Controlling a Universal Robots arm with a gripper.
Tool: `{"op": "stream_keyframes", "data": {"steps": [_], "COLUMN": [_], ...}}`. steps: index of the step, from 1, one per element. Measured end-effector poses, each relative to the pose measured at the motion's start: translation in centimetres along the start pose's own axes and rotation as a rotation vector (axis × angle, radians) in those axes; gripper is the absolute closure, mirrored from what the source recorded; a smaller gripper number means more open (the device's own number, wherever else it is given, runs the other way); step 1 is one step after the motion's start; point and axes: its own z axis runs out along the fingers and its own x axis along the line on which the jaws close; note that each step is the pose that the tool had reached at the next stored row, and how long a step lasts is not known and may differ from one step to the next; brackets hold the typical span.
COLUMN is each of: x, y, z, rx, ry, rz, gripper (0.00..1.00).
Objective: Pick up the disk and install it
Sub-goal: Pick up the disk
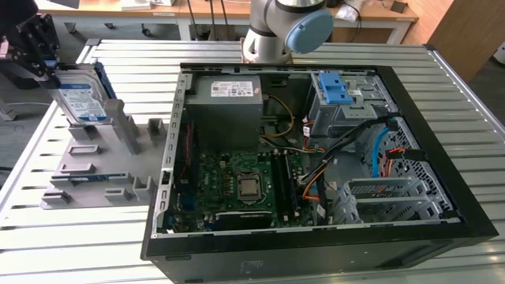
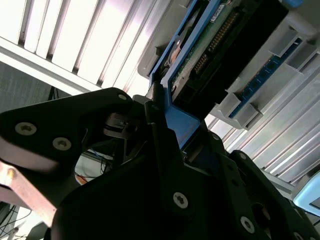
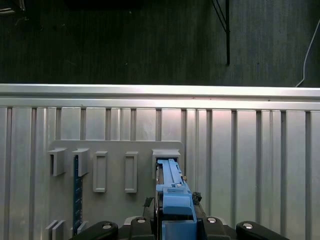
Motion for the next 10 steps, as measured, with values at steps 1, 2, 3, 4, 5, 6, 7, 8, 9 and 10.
{"op": "stream_keyframes", "data": {"steps": [1, 2, 3, 4, 5, 6, 7, 8, 9, 10], "x": [0.00, 0.00, 0.00, 0.00, -0.01, -0.01, -0.01, 0.00, -0.01, -0.01], "y": [0.00, 0.00, 0.01, 0.01, 0.01, 0.01, 0.01, 0.01, 0.02, 0.02], "z": [-0.08, -0.17, -0.26, -0.35, -0.45, -0.55, -0.65, -0.76, -0.86, -0.97], "rx": [0.0002, 0.0002, 0.0003, 0.0003, 0.0004, 0.0005, 0.0005, 0.0007, 0.0008, 0.0008], "ry": [-0.0003, -0.0004, -0.0005, -0.0006, -0.0009, -0.0011, -0.0012, -0.0015, -0.0016, -0.0017], "rz": [0.000, 0.000, 0.000, 0.000, 0.000, 0.000, 0.000, 0.000, 0.000, 0.000], "gripper": [0.64, 0.64, 0.64, 0.64, 0.64, 0.64, 0.64, 0.64, 0.64, 0.64]}}
